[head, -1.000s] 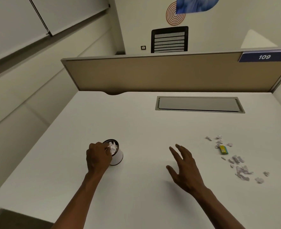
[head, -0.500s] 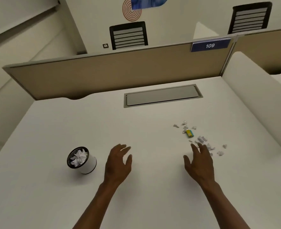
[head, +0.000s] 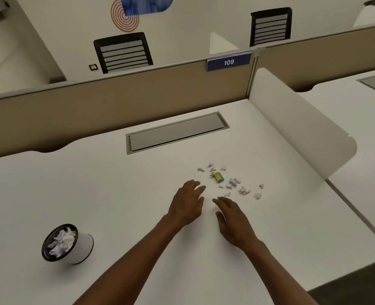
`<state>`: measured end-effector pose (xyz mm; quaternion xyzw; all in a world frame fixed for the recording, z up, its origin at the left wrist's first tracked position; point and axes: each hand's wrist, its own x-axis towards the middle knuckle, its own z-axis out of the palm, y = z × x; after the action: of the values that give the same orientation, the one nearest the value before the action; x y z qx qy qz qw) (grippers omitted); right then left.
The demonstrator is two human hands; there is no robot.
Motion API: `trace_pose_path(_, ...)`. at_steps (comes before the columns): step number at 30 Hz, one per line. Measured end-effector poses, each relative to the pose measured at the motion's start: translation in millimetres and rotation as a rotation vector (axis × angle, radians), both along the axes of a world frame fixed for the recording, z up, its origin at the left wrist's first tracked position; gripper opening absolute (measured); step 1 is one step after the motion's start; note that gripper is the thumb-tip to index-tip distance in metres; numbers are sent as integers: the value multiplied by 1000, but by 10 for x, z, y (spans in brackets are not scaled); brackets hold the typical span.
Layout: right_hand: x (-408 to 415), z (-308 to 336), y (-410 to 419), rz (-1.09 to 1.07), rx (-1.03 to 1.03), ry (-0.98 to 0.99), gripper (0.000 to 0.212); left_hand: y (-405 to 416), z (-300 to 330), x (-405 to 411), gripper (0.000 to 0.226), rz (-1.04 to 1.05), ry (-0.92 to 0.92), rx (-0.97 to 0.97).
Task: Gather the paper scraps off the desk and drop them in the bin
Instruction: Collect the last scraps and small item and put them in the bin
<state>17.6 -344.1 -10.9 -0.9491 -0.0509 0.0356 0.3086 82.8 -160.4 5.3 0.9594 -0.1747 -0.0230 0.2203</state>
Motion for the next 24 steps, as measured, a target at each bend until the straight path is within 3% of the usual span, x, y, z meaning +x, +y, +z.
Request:
trace_pose_path(7, 311, 188, -221, -174, 62, -123, 42, -438, -14, 568, 63, -252, 40, 261)
trace_pose_path(12, 545, 249, -367, -198, 43, -168, 42, -476, -153, 620, 69, -295, 76, 367)
trace_pose_path(18, 832, 187, -456, -189, -77, -59, 47, -307, -243, 364, 58, -291, -13, 256)
trace_pose_path(24, 901, -28, -366, -25, -223, 88, 56, -135, -210, 90, 46, -287, -104, 25)
